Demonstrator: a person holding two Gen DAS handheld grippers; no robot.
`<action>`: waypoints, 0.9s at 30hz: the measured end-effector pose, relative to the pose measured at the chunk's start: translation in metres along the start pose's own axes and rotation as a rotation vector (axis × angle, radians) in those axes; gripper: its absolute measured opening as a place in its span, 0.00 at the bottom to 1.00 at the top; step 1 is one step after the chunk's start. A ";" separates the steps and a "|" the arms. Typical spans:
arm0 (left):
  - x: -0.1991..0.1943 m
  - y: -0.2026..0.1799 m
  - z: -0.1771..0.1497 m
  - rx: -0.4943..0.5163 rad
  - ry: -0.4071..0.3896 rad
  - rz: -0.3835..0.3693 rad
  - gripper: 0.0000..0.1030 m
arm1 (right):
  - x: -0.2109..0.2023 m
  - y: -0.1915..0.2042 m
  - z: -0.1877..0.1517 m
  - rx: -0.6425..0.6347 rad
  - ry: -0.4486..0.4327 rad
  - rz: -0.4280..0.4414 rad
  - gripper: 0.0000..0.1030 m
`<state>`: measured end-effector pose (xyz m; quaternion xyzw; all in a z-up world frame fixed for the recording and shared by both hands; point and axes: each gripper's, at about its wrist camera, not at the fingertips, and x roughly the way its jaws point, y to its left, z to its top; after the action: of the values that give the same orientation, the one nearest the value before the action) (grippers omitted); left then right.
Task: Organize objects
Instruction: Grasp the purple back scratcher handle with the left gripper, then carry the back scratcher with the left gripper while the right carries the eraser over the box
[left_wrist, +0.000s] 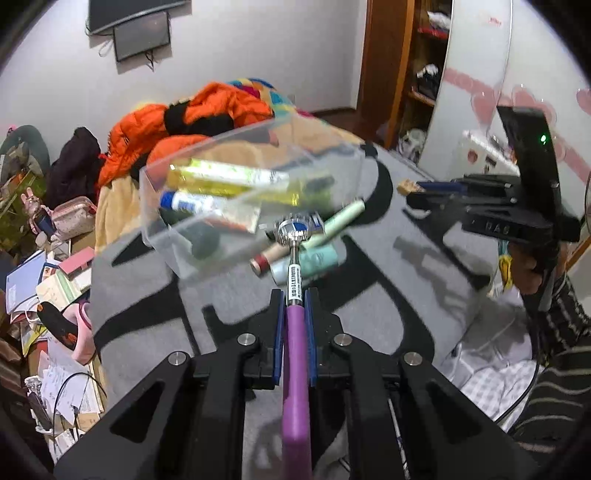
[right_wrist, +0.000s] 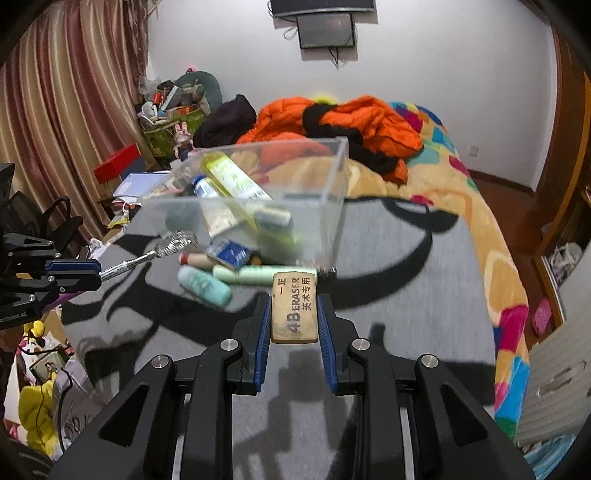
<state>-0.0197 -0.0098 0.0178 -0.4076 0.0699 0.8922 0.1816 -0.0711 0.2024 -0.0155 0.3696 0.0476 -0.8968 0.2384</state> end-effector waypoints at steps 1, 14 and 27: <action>-0.003 -0.001 0.001 -0.003 -0.010 0.000 0.10 | 0.000 0.002 0.002 -0.004 -0.004 0.000 0.21; -0.037 0.006 0.019 -0.032 -0.138 0.015 0.10 | -0.003 0.016 0.032 -0.042 -0.072 0.027 0.21; -0.017 0.036 0.051 -0.093 -0.188 0.046 0.10 | 0.018 0.020 0.072 -0.051 -0.099 0.018 0.21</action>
<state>-0.0591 -0.0336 0.0635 -0.3286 0.0203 0.9326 0.1476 -0.1192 0.1593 0.0258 0.3192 0.0550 -0.9102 0.2580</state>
